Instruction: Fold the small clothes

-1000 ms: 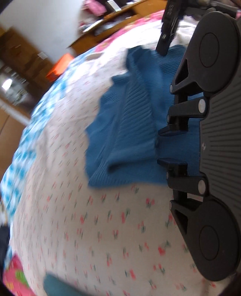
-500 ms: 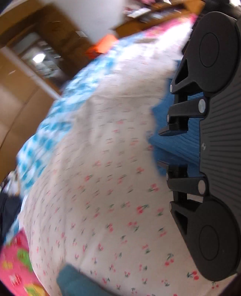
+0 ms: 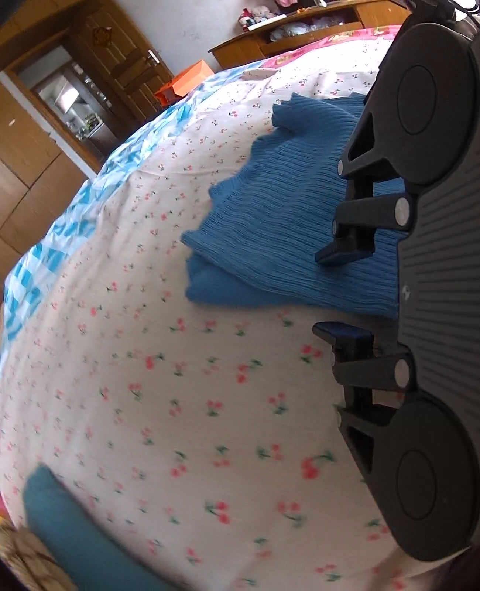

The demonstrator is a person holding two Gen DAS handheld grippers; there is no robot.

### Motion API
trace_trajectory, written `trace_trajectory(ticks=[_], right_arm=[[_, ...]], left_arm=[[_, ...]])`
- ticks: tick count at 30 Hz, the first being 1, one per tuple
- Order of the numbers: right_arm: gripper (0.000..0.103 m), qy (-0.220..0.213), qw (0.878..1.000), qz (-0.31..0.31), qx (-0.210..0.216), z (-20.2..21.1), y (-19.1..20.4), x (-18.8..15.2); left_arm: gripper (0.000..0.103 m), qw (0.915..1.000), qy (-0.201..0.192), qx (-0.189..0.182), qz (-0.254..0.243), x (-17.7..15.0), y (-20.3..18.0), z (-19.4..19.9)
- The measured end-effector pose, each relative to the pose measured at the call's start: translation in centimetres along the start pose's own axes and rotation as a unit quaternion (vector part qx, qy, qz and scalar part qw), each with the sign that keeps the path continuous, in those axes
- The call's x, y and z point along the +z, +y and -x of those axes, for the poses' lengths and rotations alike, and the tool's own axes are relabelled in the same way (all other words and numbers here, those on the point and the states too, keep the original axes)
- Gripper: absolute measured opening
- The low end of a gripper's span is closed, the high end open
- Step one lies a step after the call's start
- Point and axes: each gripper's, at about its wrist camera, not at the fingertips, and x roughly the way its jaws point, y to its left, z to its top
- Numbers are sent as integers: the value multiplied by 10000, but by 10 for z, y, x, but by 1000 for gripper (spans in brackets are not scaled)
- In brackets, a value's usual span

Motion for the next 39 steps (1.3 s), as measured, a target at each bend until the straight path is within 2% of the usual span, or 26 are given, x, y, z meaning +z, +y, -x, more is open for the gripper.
trace_trajectory(ticks=[1,2,5,7,9,10,12,15,18,20,22,24,26,28,30,33,36,39], right_arm=[[12,-7,9999,-100,56,5,-1,1],[7,-43,9997,-212,145,11,-3,1],[7,-246,9981,-431,364,33,-7,1],[6,-340,9981,-387,340,35,-10,-2],[6,-38,9985,-535,-66,17,-22,-7],[6,91,9969,-776,-96,10,-31,-10],[6,-28,9959,-907,-42,18,-34,-14],[15,-21,9977,-530,-414,26,-23,-13],[17,-218,9957,-89,-895,40,-6,-9],[18,-498,9926,223,-1087,54,12,-2],[22,-690,9918,426,-990,64,35,7],[28,-620,9953,545,-499,60,67,17],[35,-302,9973,654,159,41,106,22],[36,87,9945,777,691,12,149,22],[37,380,9901,935,980,-18,189,21],[43,693,9848,1162,1092,-56,238,21],[44,1042,9835,1231,825,-86,263,20],[34,1058,9842,1373,357,-103,270,17]], left_arm=[[38,10000,-10,1,34,-1,0,2],[38,10000,-17,2,69,-1,0,4],[38,9998,-157,-29,81,-3,0,12],[38,9997,-240,70,-8,-5,0,13],[37,9995,-172,240,72,-6,5,9],[37,9995,-156,216,140,-6,8,9],[37,9994,-262,190,135,-9,8,16],[37,9991,-307,292,-23,-16,6,16],[37,9995,-203,244,9,-21,6,14],[37,9996,-203,195,14,-23,7,18],[37,9998,-133,146,71,-26,10,18],[37,9999,-68,103,86,-29,12,19],[37,9999,-65,78,100,-29,12,21],[37,9999,-57,64,108,-30,13,22],[37,9999,-63,40,102,-31,14,24],[37,10000,-70,13,44,-32,15,27],[37,10000,-56,-28,-12,-32,16,27],[37,9999,-10,-97,-57,-32,17,28]])
